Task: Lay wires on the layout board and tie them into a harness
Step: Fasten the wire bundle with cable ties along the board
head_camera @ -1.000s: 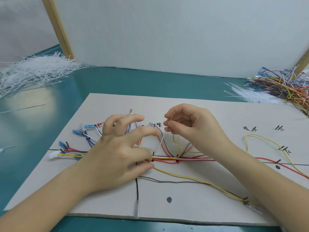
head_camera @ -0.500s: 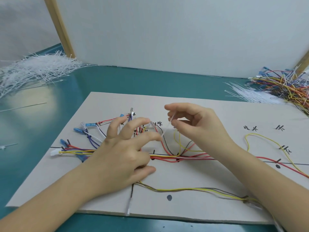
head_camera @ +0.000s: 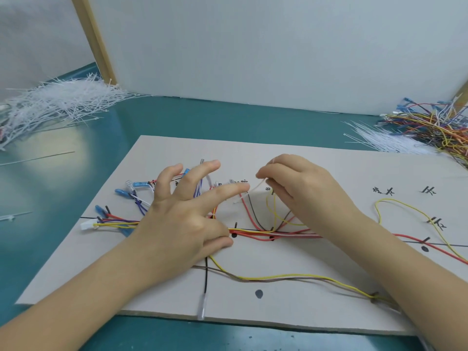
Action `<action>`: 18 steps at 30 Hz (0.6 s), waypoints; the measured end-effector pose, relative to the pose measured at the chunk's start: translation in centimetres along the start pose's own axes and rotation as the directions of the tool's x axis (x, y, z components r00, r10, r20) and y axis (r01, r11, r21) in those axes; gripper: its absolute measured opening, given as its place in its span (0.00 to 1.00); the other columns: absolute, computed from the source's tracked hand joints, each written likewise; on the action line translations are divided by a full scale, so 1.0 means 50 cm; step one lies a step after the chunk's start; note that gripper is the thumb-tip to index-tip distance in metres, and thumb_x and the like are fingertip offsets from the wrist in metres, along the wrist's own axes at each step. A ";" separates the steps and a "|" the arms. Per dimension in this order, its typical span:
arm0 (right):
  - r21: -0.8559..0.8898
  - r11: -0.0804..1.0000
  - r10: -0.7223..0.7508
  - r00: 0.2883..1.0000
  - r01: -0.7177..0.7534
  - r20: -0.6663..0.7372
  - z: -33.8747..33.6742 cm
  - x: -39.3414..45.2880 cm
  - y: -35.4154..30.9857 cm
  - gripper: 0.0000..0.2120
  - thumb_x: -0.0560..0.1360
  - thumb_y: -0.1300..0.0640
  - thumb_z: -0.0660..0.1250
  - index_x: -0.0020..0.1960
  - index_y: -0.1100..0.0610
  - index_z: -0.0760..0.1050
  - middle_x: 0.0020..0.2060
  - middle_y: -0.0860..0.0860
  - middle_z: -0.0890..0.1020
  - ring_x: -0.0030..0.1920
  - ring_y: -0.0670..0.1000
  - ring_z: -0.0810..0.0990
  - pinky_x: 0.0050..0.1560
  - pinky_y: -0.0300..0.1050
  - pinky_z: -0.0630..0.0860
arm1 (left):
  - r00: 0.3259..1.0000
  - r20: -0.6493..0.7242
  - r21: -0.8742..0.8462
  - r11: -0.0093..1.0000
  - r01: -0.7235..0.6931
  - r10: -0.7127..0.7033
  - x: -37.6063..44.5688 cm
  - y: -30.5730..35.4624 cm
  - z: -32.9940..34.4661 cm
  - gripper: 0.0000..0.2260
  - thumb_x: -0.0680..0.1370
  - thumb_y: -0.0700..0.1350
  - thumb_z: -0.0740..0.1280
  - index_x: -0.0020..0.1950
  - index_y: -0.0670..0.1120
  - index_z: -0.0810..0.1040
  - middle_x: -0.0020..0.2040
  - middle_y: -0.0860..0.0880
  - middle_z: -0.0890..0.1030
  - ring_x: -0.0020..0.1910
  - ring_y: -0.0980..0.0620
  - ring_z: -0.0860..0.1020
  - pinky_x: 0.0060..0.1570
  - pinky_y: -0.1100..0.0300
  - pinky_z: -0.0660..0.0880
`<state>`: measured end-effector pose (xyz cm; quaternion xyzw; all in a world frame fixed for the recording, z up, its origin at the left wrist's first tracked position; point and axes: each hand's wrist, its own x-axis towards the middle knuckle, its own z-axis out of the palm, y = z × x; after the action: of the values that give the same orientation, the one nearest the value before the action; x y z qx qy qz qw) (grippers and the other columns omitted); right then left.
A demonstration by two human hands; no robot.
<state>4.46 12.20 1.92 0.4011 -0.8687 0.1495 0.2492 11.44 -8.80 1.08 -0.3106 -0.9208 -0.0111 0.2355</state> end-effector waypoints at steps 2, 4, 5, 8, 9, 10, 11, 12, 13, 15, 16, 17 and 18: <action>-0.057 0.998 -0.003 0.999 0.005 0.036 0.002 -0.003 0.006 0.16 0.64 0.75 0.72 0.48 0.63 0.79 0.43 0.56 0.81 0.41 0.58 0.81 0.34 0.47 0.79 | 1.000 0.018 0.000 1.000 0.000 0.000 -0.001 -0.002 0.000 0.13 0.72 0.55 0.61 0.32 0.56 0.82 0.64 0.55 0.76 0.67 0.41 0.64 0.61 0.43 0.56; -0.111 0.994 -0.011 0.998 0.018 0.061 0.006 -0.004 0.007 0.11 0.64 0.72 0.74 0.45 0.63 0.79 0.40 0.56 0.80 0.39 0.58 0.80 0.32 0.47 0.78 | 1.000 0.024 -0.002 1.000 -0.011 0.011 -0.003 -0.002 0.001 0.13 0.73 0.55 0.61 0.33 0.56 0.82 0.64 0.55 0.75 0.67 0.41 0.64 0.61 0.43 0.56; -0.113 0.994 0.000 0.998 0.007 0.063 0.006 -0.001 0.006 0.07 0.66 0.70 0.73 0.43 0.63 0.79 0.39 0.56 0.80 0.38 0.59 0.80 0.31 0.47 0.77 | 1.000 0.023 -0.002 1.000 -0.016 0.016 -0.003 -0.002 0.001 0.13 0.73 0.55 0.61 0.33 0.55 0.82 0.64 0.55 0.75 0.67 0.41 0.64 0.61 0.43 0.56; 0.127 0.980 0.155 0.987 -0.151 -0.028 0.001 0.005 0.010 0.02 0.72 0.62 0.69 0.42 0.61 0.79 0.41 0.52 0.80 0.40 0.55 0.78 0.39 0.46 0.76 | 1.000 0.008 0.003 1.000 -0.030 0.030 -0.002 0.000 0.002 0.13 0.73 0.54 0.62 0.32 0.54 0.81 0.64 0.55 0.76 0.67 0.41 0.64 0.62 0.43 0.57; 0.300 0.924 0.258 0.966 -0.238 -0.028 -0.004 0.007 0.008 0.03 0.73 0.59 0.69 0.43 0.57 0.81 0.46 0.48 0.79 0.43 0.51 0.77 0.45 0.42 0.75 | 0.999 0.004 0.005 0.999 -0.033 0.033 -0.002 0.000 0.003 0.13 0.73 0.54 0.62 0.32 0.54 0.81 0.64 0.55 0.76 0.67 0.41 0.64 0.62 0.43 0.57; 0.452 0.839 0.340 0.940 -0.302 -0.002 -0.009 0.008 0.005 0.02 0.73 0.56 0.69 0.43 0.51 0.81 0.52 0.43 0.77 0.49 0.48 0.75 0.52 0.36 0.71 | 0.999 0.002 0.008 0.999 -0.036 0.036 -0.002 0.000 0.003 0.13 0.73 0.53 0.62 0.32 0.54 0.81 0.64 0.55 0.76 0.67 0.41 0.64 0.62 0.43 0.57; 0.533 0.777 0.386 0.922 -0.336 0.019 -0.014 0.010 0.000 0.03 0.72 0.52 0.68 0.42 0.45 0.80 0.57 0.39 0.73 0.56 0.46 0.72 0.57 0.31 0.66 | 0.999 -0.001 0.012 0.999 -0.038 0.038 -0.002 0.000 0.004 0.13 0.73 0.53 0.62 0.32 0.54 0.81 0.64 0.54 0.76 0.67 0.41 0.64 0.62 0.44 0.57; 0.572 0.744 0.405 0.914 -0.346 0.027 -0.017 0.012 -0.005 0.03 0.70 0.49 0.67 0.41 0.41 0.78 0.59 0.36 0.69 0.59 0.46 0.68 0.59 0.31 0.64 | 0.999 -0.003 0.016 0.999 -0.040 0.040 -0.003 0.000 0.004 0.13 0.73 0.53 0.62 0.32 0.54 0.81 0.64 0.54 0.76 0.67 0.41 0.64 0.62 0.44 0.57; 0.618 0.705 0.413 0.910 -0.349 0.042 -0.020 0.014 -0.010 0.04 0.69 0.48 0.66 0.41 0.39 0.78 0.58 0.36 0.69 0.58 0.46 0.68 0.59 0.34 0.65 | 0.999 -0.004 0.019 0.999 -0.042 0.042 -0.003 -0.001 0.005 0.12 0.73 0.52 0.62 0.32 0.54 0.80 0.64 0.54 0.76 0.67 0.41 0.64 0.61 0.44 0.57; 0.777 0.536 0.404 0.908 -0.330 0.108 -0.023 0.015 -0.022 0.04 0.68 0.52 0.67 0.41 0.45 0.79 0.47 0.39 0.77 0.48 0.45 0.74 0.50 0.38 0.71 | 0.999 -0.005 0.018 0.999 -0.044 0.044 -0.003 -0.001 0.006 0.12 0.73 0.52 0.62 0.32 0.53 0.80 0.63 0.54 0.77 0.66 0.41 0.64 0.61 0.44 0.57; 0.841 0.432 0.386 0.910 -0.325 0.152 -0.023 0.014 -0.026 0.03 0.69 0.55 0.68 0.40 0.48 0.79 0.41 0.41 0.81 0.43 0.43 0.77 0.46 0.35 0.73 | 0.999 -0.007 0.015 0.999 -0.043 0.043 -0.002 -0.001 0.006 0.12 0.73 0.52 0.62 0.32 0.53 0.80 0.63 0.54 0.77 0.66 0.41 0.64 0.61 0.44 0.57; 0.869 0.364 0.370 0.908 -0.336 0.196 -0.021 0.013 -0.030 0.04 0.69 0.59 0.68 0.40 0.51 0.79 0.37 0.42 0.82 0.40 0.42 0.79 0.43 0.34 0.74 | 0.999 -0.010 0.011 0.999 -0.041 0.041 -0.002 -0.001 0.006 0.12 0.73 0.52 0.62 0.32 0.54 0.80 0.62 0.54 0.77 0.66 0.41 0.64 0.61 0.45 0.57; 0.864 0.355 0.356 0.906 -0.356 0.228 -0.017 0.012 -0.035 0.05 0.70 0.62 0.69 0.40 0.53 0.78 0.35 0.43 0.83 0.39 0.44 0.81 0.42 0.35 0.75 | 0.999 -0.013 0.005 0.999 -0.039 0.039 -0.002 0.000 0.006 0.12 0.73 0.51 0.62 0.32 0.54 0.80 0.61 0.54 0.78 0.66 0.42 0.64 0.61 0.45 0.57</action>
<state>5.73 11.13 3.07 0.2730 -0.7233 0.6332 -0.0381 11.37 -8.81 0.78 -0.3277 -0.9131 -0.0066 0.2425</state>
